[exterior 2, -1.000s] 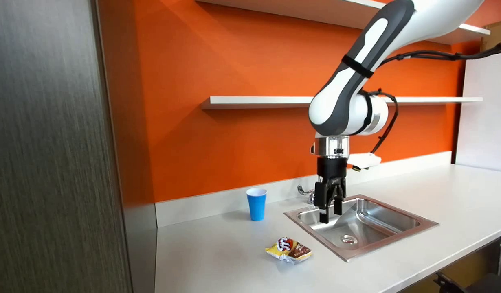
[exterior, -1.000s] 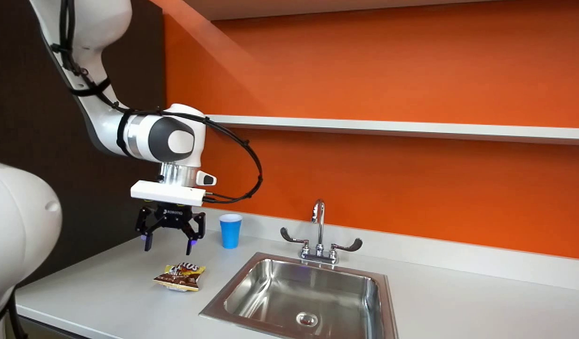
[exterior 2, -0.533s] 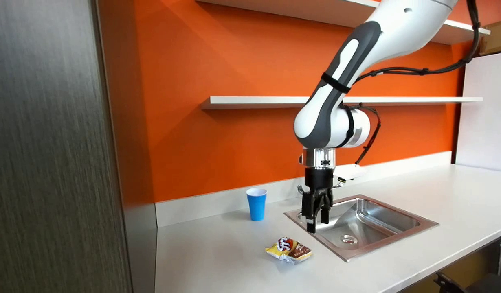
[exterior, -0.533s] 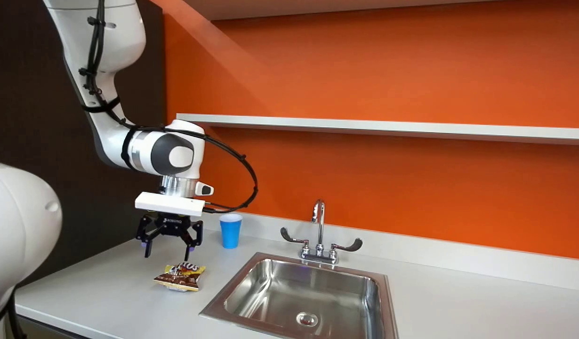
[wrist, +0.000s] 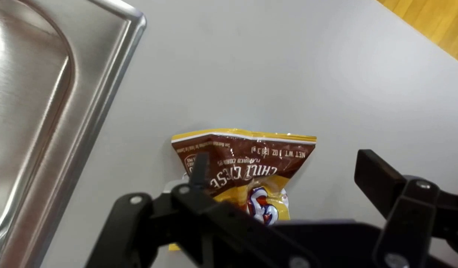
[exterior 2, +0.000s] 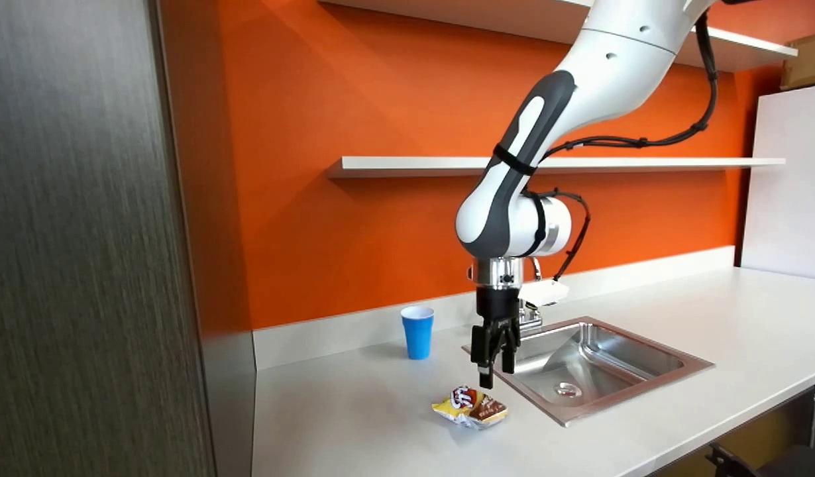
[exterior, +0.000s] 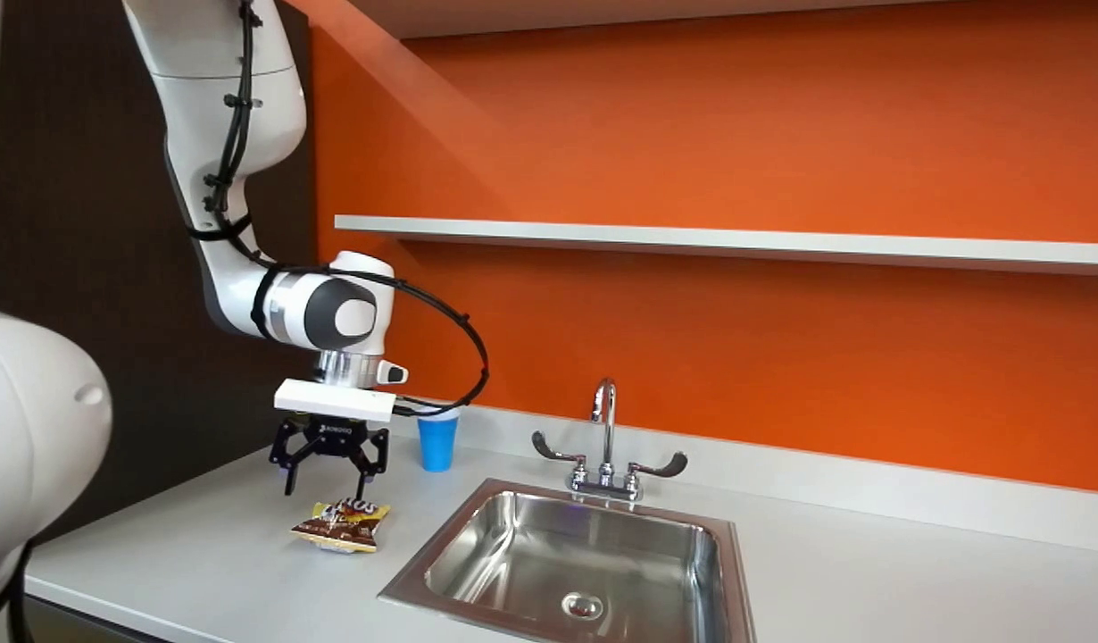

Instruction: Put the Lays packet on the left side of the shelf

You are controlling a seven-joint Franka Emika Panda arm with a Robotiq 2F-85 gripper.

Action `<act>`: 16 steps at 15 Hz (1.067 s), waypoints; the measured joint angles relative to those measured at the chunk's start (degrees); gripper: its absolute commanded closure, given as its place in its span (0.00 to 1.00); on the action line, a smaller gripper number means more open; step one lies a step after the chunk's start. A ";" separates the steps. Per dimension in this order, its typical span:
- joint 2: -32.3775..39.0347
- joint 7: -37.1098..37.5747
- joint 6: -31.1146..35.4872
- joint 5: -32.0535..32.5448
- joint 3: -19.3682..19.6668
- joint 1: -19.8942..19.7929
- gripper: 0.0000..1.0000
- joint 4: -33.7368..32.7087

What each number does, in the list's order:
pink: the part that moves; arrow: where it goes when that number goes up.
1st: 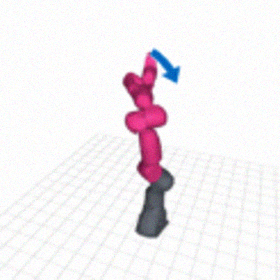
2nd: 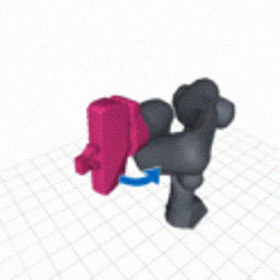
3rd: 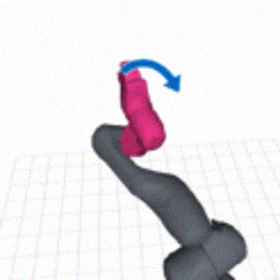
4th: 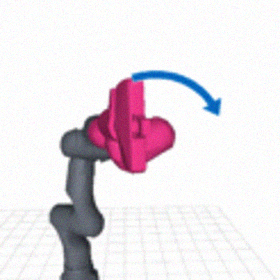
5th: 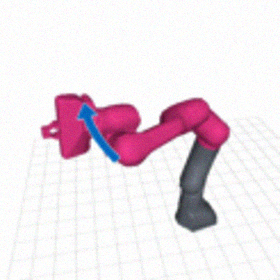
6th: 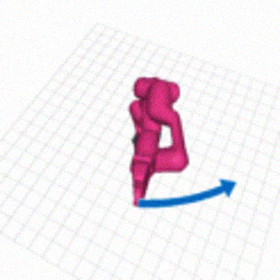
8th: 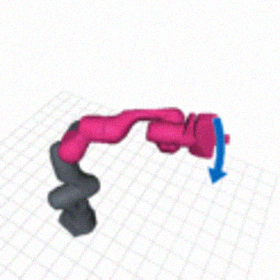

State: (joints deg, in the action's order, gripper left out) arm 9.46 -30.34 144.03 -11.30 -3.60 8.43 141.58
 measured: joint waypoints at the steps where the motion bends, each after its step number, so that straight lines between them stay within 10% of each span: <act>1: 1.00 -0.04 0.06 0.00 -0.47 -0.47 0.00 -0.82; 16: 10.53 -0.46 1.08 0.50 -4.16 -5.74 0.00 -8.64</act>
State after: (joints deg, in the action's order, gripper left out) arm 19.99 -30.80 145.11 -10.80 -7.76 2.69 132.93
